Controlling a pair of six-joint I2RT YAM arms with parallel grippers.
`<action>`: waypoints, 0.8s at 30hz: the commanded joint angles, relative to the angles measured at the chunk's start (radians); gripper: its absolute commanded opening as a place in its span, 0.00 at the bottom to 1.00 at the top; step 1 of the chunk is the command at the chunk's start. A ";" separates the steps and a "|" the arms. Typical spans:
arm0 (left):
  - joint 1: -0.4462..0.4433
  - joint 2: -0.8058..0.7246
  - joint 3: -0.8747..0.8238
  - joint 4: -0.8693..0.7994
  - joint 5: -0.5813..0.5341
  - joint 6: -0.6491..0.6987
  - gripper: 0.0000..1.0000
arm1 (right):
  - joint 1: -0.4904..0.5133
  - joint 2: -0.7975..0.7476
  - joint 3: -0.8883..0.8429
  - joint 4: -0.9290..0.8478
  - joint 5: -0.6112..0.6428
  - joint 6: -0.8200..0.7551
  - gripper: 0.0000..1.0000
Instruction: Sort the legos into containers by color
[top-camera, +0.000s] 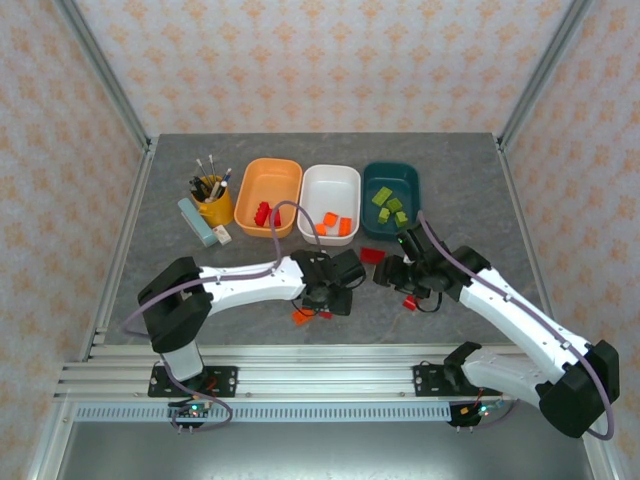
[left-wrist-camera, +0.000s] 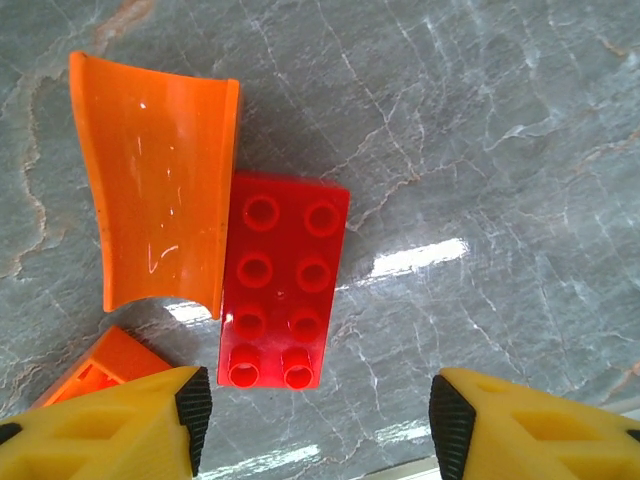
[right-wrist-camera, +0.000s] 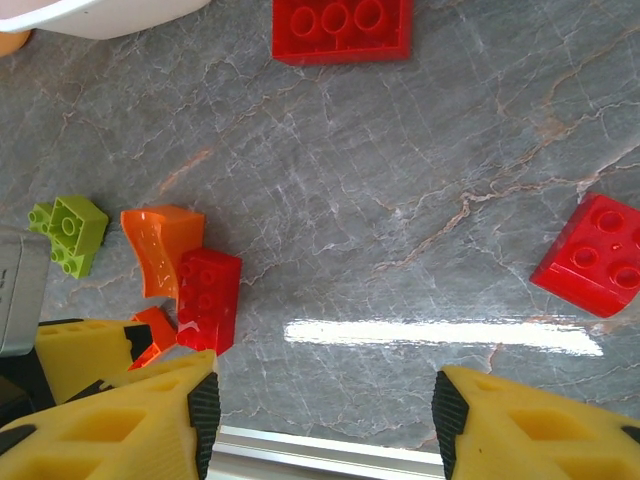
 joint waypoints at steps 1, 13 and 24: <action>-0.007 0.022 0.026 -0.044 -0.040 -0.035 0.62 | 0.003 -0.019 -0.013 -0.014 0.030 0.012 0.61; -0.006 0.090 0.024 -0.019 -0.022 -0.064 0.60 | 0.001 -0.108 0.006 -0.027 0.052 0.005 0.68; -0.015 0.141 0.045 -0.022 -0.006 -0.054 0.52 | -0.013 -0.148 0.003 -0.032 0.076 0.026 0.68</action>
